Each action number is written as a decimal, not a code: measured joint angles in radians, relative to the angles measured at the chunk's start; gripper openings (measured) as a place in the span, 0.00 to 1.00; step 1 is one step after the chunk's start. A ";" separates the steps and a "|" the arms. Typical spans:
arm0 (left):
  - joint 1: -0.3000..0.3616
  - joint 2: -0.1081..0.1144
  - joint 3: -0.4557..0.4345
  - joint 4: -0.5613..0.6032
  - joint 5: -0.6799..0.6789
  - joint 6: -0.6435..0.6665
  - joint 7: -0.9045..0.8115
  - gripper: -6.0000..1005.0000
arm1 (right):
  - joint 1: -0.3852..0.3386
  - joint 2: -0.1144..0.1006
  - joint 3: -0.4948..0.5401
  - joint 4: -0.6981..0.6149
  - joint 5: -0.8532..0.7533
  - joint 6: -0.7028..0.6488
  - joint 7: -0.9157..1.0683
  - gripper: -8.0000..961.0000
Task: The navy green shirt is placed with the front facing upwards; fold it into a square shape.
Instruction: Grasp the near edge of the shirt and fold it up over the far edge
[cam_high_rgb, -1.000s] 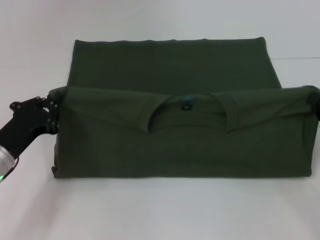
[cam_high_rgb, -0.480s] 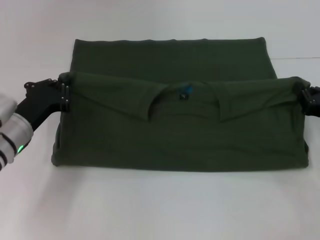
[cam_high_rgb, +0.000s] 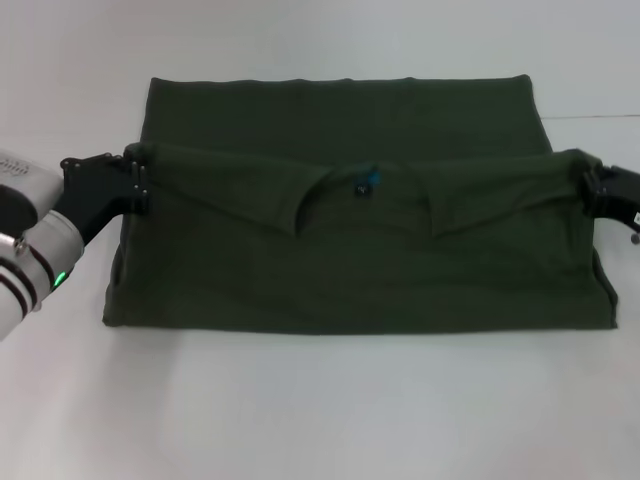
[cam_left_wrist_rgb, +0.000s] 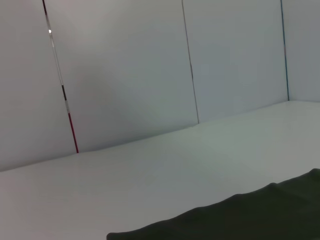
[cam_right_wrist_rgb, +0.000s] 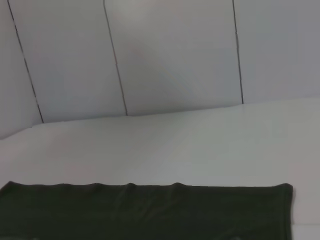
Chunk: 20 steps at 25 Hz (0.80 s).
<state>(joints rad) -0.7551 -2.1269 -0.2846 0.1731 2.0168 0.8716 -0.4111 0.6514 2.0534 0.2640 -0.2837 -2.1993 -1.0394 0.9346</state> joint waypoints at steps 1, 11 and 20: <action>-0.005 0.000 0.000 -0.003 -0.003 -0.008 0.000 0.14 | 0.006 -0.001 -0.001 0.000 0.000 0.011 0.000 0.11; -0.031 -0.005 -0.001 -0.010 -0.010 -0.076 0.014 0.14 | 0.051 0.003 -0.033 0.011 0.001 0.117 0.000 0.13; -0.043 -0.013 -0.001 -0.020 -0.015 -0.090 0.037 0.14 | 0.081 0.012 -0.061 0.040 0.001 0.216 -0.001 0.16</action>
<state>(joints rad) -0.7984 -2.1395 -0.2853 0.1535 2.0014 0.7818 -0.3737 0.7328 2.0658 0.2033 -0.2438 -2.1980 -0.8233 0.9341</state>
